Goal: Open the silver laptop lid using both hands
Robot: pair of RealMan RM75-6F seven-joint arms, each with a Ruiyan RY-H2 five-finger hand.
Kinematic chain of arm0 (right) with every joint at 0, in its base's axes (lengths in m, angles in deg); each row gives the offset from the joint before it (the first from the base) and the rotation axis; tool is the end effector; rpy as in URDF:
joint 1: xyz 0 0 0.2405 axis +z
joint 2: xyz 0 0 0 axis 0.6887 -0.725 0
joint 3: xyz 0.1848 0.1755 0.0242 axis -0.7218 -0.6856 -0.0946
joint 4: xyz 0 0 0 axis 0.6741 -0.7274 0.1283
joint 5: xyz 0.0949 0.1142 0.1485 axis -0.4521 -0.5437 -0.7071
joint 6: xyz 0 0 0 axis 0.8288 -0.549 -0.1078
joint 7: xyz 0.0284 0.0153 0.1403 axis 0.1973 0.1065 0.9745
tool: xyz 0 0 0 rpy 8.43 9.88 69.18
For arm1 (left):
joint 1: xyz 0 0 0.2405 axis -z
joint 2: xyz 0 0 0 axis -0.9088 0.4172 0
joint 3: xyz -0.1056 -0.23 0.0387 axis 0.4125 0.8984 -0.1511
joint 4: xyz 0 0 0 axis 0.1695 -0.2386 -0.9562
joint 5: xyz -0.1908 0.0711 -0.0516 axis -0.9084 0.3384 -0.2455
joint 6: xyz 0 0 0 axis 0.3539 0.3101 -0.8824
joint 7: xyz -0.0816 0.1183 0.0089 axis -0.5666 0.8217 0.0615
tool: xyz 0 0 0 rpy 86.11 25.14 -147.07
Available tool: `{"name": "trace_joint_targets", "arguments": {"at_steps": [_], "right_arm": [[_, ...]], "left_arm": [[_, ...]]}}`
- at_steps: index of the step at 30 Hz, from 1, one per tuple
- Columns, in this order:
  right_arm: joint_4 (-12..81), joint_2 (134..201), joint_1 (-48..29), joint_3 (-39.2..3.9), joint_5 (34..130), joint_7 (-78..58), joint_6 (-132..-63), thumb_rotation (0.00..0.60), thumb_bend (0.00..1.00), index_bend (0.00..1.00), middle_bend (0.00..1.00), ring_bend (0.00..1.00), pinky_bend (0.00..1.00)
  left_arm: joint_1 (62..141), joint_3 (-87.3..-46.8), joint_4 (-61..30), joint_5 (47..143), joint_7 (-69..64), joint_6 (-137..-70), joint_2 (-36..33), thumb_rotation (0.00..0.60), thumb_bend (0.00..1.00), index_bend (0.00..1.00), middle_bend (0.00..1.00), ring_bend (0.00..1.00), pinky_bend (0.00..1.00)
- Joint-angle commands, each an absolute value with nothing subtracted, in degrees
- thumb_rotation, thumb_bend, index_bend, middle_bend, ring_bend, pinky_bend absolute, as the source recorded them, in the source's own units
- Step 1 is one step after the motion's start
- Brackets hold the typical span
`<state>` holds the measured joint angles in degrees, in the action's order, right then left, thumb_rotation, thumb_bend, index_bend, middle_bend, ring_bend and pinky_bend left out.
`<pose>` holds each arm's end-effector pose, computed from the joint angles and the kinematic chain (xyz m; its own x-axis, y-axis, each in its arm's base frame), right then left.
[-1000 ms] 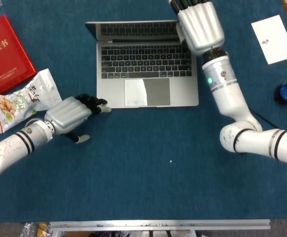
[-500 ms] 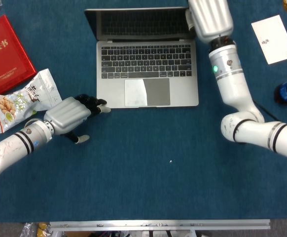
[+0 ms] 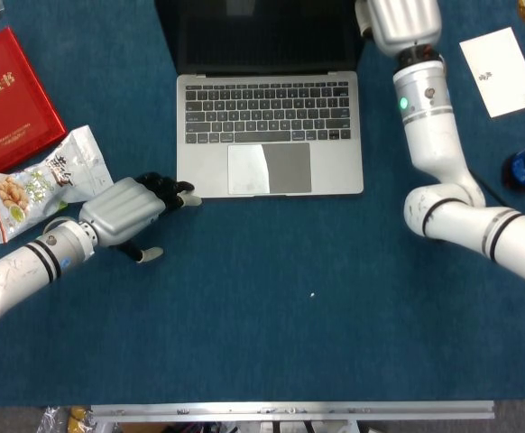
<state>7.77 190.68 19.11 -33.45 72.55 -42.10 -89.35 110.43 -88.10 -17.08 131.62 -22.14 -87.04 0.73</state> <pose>-0.0671 -0.4766 -0.0031 0.5394 0.1190 0.8336 -0.8163 -0.1691 0.5523 -0.2470 0.3021 -0.0097 0.6422 0.5127 0.5698 0.7326 -0.6293 -0.2596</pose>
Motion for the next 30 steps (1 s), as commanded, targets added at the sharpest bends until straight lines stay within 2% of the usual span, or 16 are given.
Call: {"name": "trace_joint_targets", "arguments": {"at_steps": [1,13,30], "right_arm": [[5.63,191.47,19.94,-33.91,72.38,-41.12,-88.60,0.600,0.30,0.16,0.20,0.13,0.13],[-1.49,193.51,22.22,-34.83,72.52,-38.30,-86.53,0.600,0.25,0.16,0.20,0.13,0.13],[-10.80,195.99,24.60,-35.97,72.24,-36.41,-83.99,0.600,0.25,0.16,0.20,0.13,0.13]], "left_arm": [[110.43,-88.07,-17.02,131.57,-22.08,-87.03,0.79,0.503,0.30,0.12,0.10,0.09,0.09],[110.32,-88.08,-16.90,131.37,-21.75,-86.81,0.94,0.504,0.30,0.12,0.10,0.09,0.09],[110.17,-88.20,-17.00,131.31,-21.46,-86.56,0.94,0.501,0.30,0.12,0.10,0.09,0.09]]}}
